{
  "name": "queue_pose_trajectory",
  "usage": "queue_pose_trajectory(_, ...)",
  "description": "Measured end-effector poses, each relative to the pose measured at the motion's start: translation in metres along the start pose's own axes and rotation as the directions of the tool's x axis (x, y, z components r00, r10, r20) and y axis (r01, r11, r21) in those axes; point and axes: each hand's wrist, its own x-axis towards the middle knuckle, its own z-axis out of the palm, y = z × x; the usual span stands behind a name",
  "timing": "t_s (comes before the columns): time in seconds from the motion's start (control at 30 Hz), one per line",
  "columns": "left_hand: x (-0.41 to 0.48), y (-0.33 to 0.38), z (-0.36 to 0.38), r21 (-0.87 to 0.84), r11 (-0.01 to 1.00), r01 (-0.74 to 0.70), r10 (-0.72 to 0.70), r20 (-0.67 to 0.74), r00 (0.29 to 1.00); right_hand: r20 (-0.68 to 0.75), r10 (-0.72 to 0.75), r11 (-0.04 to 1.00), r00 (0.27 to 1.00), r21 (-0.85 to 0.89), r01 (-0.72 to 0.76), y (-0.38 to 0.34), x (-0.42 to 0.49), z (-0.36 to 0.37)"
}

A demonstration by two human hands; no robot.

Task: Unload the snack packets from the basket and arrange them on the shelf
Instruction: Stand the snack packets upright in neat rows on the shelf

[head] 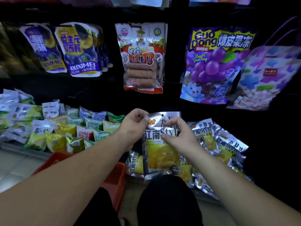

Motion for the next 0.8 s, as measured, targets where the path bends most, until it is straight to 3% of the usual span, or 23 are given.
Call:
queue_pose_trajectory(0.27, 0.011, -0.030, -0.016, -0.122, 0.985, 0.120, -0.127, -0.057, 0.990, -0.053, 0.017, 0.989, 0.998, -0.146, -0.024, -0.002, 0.015, 0.037)
queue_pose_trajectory(0.43, 0.013, -0.042, -0.037, 0.003, 0.954, 0.301, -0.300, 0.082, 0.950, -0.069, 0.011, 0.990, 0.998, -0.141, -0.021, 0.000, 0.021, 0.056)
queue_pose_trajectory(0.53, 0.014, -0.051, -0.038, 0.079, 0.947, 0.310, -0.320, 0.178, 0.931, -0.060, 0.026, 0.992, 0.998, -0.119, -0.033, 0.009, 0.030, 0.065)
queue_pose_trajectory(0.8, 0.070, -0.087, -0.046, 0.231, 0.911, 0.342, -0.371, 0.096, 0.924, 0.070, 0.143, 0.987, 0.987, -0.085, -0.137, 0.068, 0.090, 0.084)
